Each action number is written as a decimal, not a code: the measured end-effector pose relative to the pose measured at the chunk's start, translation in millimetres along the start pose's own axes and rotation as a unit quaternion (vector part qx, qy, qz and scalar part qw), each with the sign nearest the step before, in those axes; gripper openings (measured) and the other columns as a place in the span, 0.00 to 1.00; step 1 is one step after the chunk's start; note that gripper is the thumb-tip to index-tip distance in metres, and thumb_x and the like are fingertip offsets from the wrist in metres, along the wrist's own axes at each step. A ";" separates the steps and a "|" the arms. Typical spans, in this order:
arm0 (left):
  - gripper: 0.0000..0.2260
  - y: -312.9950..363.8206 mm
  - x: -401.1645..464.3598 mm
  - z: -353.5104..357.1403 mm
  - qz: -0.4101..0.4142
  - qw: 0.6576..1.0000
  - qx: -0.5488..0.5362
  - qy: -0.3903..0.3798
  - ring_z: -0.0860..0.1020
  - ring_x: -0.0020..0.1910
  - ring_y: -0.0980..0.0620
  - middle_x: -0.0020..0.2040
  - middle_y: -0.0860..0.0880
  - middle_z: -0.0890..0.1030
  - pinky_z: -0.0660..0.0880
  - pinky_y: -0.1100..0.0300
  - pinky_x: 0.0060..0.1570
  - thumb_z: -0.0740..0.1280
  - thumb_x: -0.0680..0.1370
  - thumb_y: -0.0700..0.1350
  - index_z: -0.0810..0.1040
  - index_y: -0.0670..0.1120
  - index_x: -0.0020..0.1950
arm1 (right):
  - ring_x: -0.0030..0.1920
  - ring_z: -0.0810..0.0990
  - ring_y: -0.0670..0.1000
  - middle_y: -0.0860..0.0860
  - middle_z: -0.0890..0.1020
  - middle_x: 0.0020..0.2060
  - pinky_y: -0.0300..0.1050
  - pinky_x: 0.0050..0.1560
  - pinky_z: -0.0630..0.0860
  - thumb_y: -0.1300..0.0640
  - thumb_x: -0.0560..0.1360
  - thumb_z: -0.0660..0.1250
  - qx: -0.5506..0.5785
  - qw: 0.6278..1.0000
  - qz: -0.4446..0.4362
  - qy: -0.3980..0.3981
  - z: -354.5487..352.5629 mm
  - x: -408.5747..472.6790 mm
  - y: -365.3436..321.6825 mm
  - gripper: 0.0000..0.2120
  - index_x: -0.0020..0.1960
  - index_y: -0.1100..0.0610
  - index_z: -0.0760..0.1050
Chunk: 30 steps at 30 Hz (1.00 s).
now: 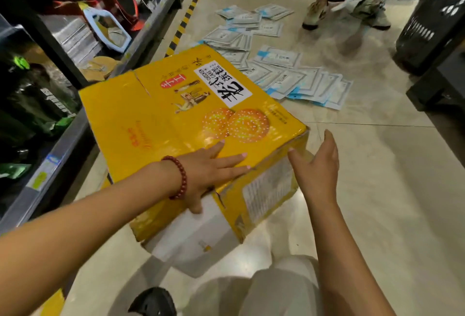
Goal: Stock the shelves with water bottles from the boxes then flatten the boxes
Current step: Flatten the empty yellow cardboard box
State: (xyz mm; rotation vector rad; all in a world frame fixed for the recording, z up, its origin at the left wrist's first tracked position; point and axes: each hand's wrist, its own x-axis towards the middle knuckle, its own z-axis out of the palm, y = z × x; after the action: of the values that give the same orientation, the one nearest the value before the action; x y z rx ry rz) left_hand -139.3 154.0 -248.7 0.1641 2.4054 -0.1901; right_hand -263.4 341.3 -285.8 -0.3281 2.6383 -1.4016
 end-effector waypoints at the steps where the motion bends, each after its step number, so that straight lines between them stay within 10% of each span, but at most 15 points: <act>1: 0.56 -4.8 -4.5 4.1 -0.001 1.000 0.011 -0.007 0.32 0.73 0.38 0.69 0.60 0.25 0.55 0.39 0.71 0.74 0.67 0.61 0.22 0.63 0.64 | 0.76 0.53 0.56 0.55 0.56 0.76 0.53 0.72 0.55 0.52 0.75 0.68 0.001 1.000 -0.005 -0.006 1.8 0.8 0.0 0.39 0.77 0.57 0.50; 12: 0.59 42.7 -28.2 38.3 0.013 1.000 -0.026 0.007 0.24 0.69 0.41 0.66 0.58 0.19 0.38 0.37 0.69 0.74 0.69 0.49 0.19 0.62 0.64 | 0.64 0.68 0.60 0.60 0.73 0.62 0.53 0.61 0.66 0.41 0.72 0.65 -0.048 0.999 0.017 -0.008 16.8 7.3 10.7 0.31 0.69 0.57 0.67; 26: 0.52 -72.1 -87.3 88.1 -0.170 0.984 0.039 0.037 0.29 0.71 0.48 0.63 0.59 0.16 0.54 0.45 0.73 0.62 0.77 0.35 0.13 0.64 0.57 | 0.40 0.72 0.55 0.50 0.72 0.35 0.47 0.32 0.58 0.45 0.74 0.67 -0.120 0.981 -0.075 -0.131 58.1 -28.7 -28.3 0.17 0.39 0.54 0.64; 30: 0.53 -80.4 -100.2 94.0 -0.254 0.965 -0.062 0.000 0.38 0.76 0.46 0.72 0.55 0.26 0.55 0.47 0.73 0.69 0.71 0.63 0.19 0.64 0.63 | 0.35 0.71 0.51 0.47 0.70 0.30 0.47 0.33 0.61 0.46 0.72 0.70 -0.088 0.953 -0.120 -0.263 77.7 -53.8 -45.1 0.19 0.34 0.52 0.63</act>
State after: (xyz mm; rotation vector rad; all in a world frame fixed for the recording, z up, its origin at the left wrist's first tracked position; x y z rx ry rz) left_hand -17.7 51.4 -243.8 -0.5151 2.4061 -0.2709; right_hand -188.5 268.2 -290.8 -0.9269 2.3244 -0.9517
